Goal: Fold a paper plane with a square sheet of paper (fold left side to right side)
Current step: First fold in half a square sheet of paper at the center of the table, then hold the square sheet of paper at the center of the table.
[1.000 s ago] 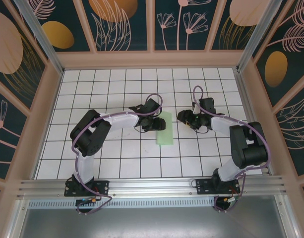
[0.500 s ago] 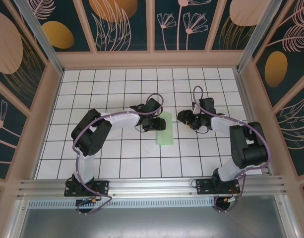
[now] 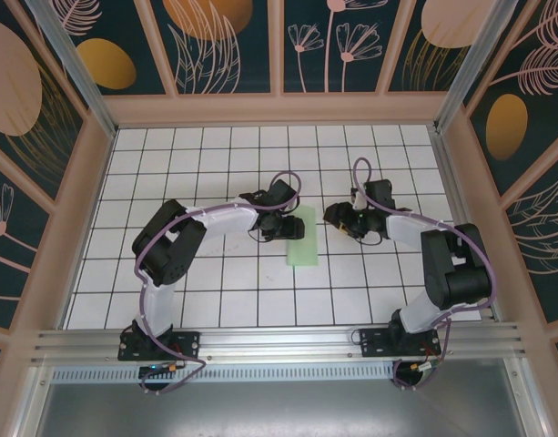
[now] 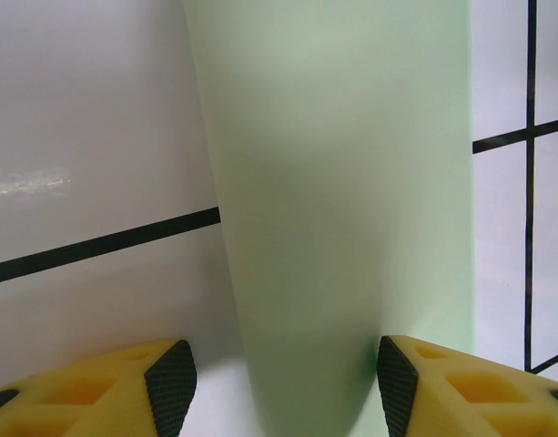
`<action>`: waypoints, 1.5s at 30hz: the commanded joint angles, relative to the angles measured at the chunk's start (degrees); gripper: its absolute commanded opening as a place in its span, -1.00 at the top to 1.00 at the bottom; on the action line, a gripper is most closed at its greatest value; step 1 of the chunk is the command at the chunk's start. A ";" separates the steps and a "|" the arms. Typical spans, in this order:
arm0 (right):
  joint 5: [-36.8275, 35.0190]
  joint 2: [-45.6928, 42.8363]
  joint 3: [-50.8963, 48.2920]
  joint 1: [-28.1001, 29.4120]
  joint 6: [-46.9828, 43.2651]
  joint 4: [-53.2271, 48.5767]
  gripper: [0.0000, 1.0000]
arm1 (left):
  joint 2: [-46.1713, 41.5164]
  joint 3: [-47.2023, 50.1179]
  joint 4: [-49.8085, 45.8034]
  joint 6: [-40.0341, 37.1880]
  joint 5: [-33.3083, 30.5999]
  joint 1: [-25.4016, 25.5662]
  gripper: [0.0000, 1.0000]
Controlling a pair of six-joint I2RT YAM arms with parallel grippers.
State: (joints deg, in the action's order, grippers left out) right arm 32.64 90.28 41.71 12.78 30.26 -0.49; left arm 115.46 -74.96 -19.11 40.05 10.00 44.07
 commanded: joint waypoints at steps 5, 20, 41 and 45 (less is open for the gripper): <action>3.10 3.03 1.17 2.91 -0.23 -0.78 0.20 | 5.30 0.56 1.00 -1.52 -1.65 0.40 -0.21; 2.47 8.68 3.28 7.53 2.15 1.15 0.57 | 5.21 0.70 0.92 -1.40 -1.91 0.42 -0.21; -2.33 11.65 5.02 8.44 0.29 -5.49 0.67 | 5.00 0.69 1.00 -1.45 -2.08 0.60 -0.21; -4.40 12.31 5.20 8.54 -0.72 -8.21 0.66 | 2.98 0.93 1.37 -1.72 -2.84 0.60 -0.23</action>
State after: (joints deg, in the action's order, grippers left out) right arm 32.56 100.40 46.39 20.91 31.33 -3.73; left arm 115.48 -75.13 -19.33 40.01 9.67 44.27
